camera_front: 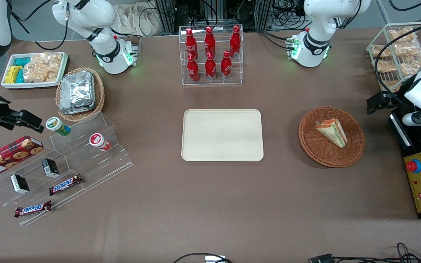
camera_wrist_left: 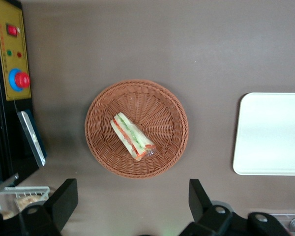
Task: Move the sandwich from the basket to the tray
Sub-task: 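Move the left gripper over the sandwich in the wicker basket, then lower the open left gripper around the wrapped sandwich and close it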
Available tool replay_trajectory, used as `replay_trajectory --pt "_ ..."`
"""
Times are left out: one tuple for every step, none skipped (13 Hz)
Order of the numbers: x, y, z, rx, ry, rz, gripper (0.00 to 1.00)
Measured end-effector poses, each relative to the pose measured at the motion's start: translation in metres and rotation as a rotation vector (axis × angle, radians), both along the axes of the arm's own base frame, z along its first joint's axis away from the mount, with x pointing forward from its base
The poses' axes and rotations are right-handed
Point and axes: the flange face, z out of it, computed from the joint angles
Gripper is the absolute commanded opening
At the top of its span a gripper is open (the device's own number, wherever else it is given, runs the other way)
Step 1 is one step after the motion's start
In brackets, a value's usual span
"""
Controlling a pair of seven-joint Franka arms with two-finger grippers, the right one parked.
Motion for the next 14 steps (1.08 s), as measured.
replay_trajectory --pt "0.0 0.0 -0.009 0.003 0.007 0.03 1.0" --pt "0.001 0.002 -0.018 0.007 0.012 0.064 1.0" --pt "0.001 0.003 -0.029 0.011 0.011 0.106 1.0" --pt "0.0 0.004 -0.041 0.015 0.01 0.144 1.0" --pt "-0.002 0.005 -0.055 0.017 0.004 0.178 1.0" --pt "-0.006 0.005 -0.069 0.02 -0.005 0.212 1.0" --pt "-0.012 0.005 -0.085 0.021 -0.017 0.242 1.0" --pt "-0.02 0.005 -0.101 0.022 -0.026 0.268 1.0" --pt "-0.029 0.006 -0.118 0.023 -0.034 0.293 1.0" --pt "-0.038 0.006 -0.134 0.025 -0.038 0.322 1.0" --pt "-0.046 0.007 -0.15 0.027 -0.038 0.35 1.0" --pt "-0.052 0.007 -0.164 0.03 -0.036 0.377 1.0" --pt "-0.057 0.008 -0.176 0.032 -0.032 0.402 1.0" --pt "-0.06 0.008 -0.186 0.035 -0.029 0.421 1.0"
